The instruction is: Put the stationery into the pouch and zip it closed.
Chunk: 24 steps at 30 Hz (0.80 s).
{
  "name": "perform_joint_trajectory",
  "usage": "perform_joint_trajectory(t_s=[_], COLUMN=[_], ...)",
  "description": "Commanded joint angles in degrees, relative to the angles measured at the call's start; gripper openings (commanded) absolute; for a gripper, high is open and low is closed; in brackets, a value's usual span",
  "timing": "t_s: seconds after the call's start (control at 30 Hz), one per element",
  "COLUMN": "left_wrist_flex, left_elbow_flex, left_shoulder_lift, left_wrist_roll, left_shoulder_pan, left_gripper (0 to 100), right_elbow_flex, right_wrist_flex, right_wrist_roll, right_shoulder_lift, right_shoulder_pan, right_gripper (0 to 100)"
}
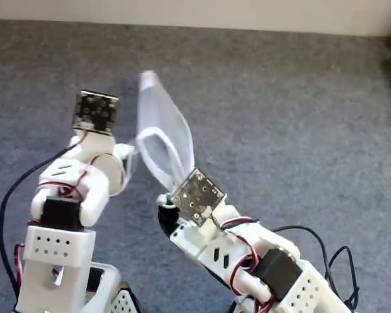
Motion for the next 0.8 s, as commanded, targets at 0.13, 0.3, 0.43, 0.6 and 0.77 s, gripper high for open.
perform_joint_trajectory(t_s=[0.13,0.3,0.43,0.6,0.77], left_wrist_flex=[-6.15,-6.59,-6.33,-0.35,11.87], left_elbow_flex=[-0.92,-1.01,-1.10,-5.58,-16.04], left_shoulder_lift=[-0.66,-0.66,-0.92,-1.10,-0.84], left_wrist_roll=[0.35,-2.81,-3.69,-6.95,-13.89], left_shoulder_pan=[14.11,18.68,18.68,16.57,13.85], left_gripper=[20,20,20,20,20], right_elbow_flex=[1.54,1.10,1.10,1.01,0.66], right_wrist_flex=[0.31,3.03,3.38,3.38,3.38], right_wrist_roll=[0.88,0.88,0.88,0.88,0.97], right_shoulder_lift=[-5.49,-6.90,-8.84,-11.03,-13.41], right_shoulder_pan=[-0.92,-0.75,-0.40,7.78,12.53], right_gripper=[0.5,0.5,0.5,0.5,0.5])
